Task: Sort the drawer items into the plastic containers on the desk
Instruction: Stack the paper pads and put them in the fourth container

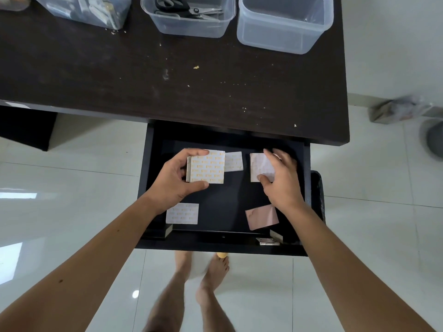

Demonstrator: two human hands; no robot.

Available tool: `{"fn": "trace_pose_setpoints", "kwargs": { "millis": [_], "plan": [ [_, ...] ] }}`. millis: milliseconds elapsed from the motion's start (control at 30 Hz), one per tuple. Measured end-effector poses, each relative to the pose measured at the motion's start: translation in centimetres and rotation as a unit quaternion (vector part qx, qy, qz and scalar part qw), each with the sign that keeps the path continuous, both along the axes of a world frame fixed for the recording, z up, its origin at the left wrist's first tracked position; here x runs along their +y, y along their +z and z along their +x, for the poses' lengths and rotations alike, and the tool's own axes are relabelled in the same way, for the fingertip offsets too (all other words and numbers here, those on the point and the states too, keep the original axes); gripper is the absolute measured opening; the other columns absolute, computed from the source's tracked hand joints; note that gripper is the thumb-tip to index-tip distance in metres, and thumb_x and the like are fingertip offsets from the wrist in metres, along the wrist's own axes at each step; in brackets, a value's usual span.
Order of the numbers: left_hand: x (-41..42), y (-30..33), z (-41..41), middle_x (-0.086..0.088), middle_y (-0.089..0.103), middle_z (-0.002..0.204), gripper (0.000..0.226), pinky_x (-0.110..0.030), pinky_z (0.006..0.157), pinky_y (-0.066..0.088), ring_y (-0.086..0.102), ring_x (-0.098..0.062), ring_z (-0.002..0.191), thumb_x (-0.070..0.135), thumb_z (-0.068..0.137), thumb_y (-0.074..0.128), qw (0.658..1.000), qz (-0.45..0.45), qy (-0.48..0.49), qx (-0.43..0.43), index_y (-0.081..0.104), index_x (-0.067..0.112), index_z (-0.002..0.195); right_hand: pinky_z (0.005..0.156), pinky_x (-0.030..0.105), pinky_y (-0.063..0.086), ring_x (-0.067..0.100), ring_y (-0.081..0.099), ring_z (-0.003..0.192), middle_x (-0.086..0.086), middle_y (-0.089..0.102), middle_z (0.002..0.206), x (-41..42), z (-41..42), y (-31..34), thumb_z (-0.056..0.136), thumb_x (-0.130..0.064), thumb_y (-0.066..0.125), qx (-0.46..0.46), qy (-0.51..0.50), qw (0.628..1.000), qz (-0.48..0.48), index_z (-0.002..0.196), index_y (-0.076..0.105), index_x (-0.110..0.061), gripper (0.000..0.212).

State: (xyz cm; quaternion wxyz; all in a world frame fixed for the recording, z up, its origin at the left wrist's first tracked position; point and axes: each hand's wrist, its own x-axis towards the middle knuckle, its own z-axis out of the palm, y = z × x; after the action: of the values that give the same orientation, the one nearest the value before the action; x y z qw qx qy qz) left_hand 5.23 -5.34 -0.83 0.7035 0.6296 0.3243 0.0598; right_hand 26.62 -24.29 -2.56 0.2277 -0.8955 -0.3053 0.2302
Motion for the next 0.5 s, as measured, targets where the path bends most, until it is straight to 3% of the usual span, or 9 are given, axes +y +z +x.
{"fn": "trace_pose_setpoints", "kwargs": {
  "millis": [100, 233, 300, 367, 433, 500],
  "plan": [
    [0.2, -0.2, 0.0, 0.005, 0.066, 0.135, 0.068, -0.027, 0.093, 0.060, 0.065, -0.014, 0.125, -0.010, 0.081, 0.082, 1.000, 0.004, 0.004, 0.003, 0.061, 0.030, 0.131, 0.116, 0.026, 0.032, 0.020, 0.037, 0.138, 0.001, 0.036, 0.158, 0.0, 0.1, 0.2, 0.088, -0.019, 0.085, 0.016, 0.030, 0.999, -0.035, 0.158, 0.048, -0.018, 0.079],
    [0.2, -0.4, 0.0, 0.006, 0.066, 0.134, 0.068, -0.029, 0.096, 0.060, 0.064, -0.015, 0.128, -0.011, 0.082, 0.081, 1.000, 0.006, 0.014, 0.005, 0.060, 0.030, 0.132, 0.110, 0.027, 0.031, 0.023, 0.038, 0.127, 0.000, 0.038, 0.132, 0.2, -0.4, 0.4, 0.076, -0.033, 0.094, 0.027, 0.038, 0.996, -0.076, 0.144, 0.060, -0.023, 0.077],
    [0.2, -0.5, -0.1, 0.005, 0.067, 0.133, 0.068, -0.031, 0.097, 0.060, 0.064, -0.015, 0.127, -0.010, 0.082, 0.081, 1.000, 0.005, 0.020, 0.005, 0.060, 0.030, 0.133, 0.102, 0.025, 0.041, 0.020, 0.048, 0.120, -0.004, 0.035, 0.128, -0.1, -0.7, 0.8, 0.076, -0.030, 0.094, 0.046, 0.028, 0.997, -0.058, 0.129, 0.063, -0.028, 0.062],
    [0.3, -0.4, -0.1, 0.005, 0.068, 0.133, 0.069, -0.031, 0.099, 0.059, 0.065, -0.014, 0.126, -0.009, 0.082, 0.082, 1.000, 0.004, 0.024, 0.004, 0.059, 0.031, 0.133, 0.082, 0.020, 0.047, 0.018, 0.057, 0.107, -0.004, 0.040, 0.129, -0.4, -0.9, 1.4, 0.082, -0.023, 0.089, 0.052, 0.032, 0.997, -0.047, 0.120, 0.059, -0.033, 0.050],
    [0.4, -0.3, -0.1, 0.005, 0.068, 0.132, 0.069, -0.031, 0.100, 0.059, 0.065, -0.014, 0.127, -0.009, 0.082, 0.082, 1.000, 0.005, 0.024, 0.005, 0.059, 0.031, 0.133, 0.065, 0.016, 0.046, 0.018, 0.063, 0.100, -0.004, 0.055, 0.122, -0.7, -1.0, 2.1, 0.090, -0.015, 0.077, 0.071, 0.051, 0.995, -0.042, 0.115, 0.055, -0.036, 0.039],
    [0.3, -0.2, -0.1, 0.006, 0.067, 0.133, 0.069, -0.030, 0.099, 0.059, 0.065, -0.014, 0.127, -0.009, 0.082, 0.082, 1.000, 0.000, 0.022, 0.005, 0.059, 0.031, 0.133, 0.059, 0.015, 0.049, 0.017, 0.067, 0.095, -0.005, 0.067, 0.110, -1.1, -0.9, 3.0, 0.095, -0.009, 0.066, 0.127, 0.059, 0.990, -0.011, 0.111, 0.058, -0.037, 0.033]
  ]
}}
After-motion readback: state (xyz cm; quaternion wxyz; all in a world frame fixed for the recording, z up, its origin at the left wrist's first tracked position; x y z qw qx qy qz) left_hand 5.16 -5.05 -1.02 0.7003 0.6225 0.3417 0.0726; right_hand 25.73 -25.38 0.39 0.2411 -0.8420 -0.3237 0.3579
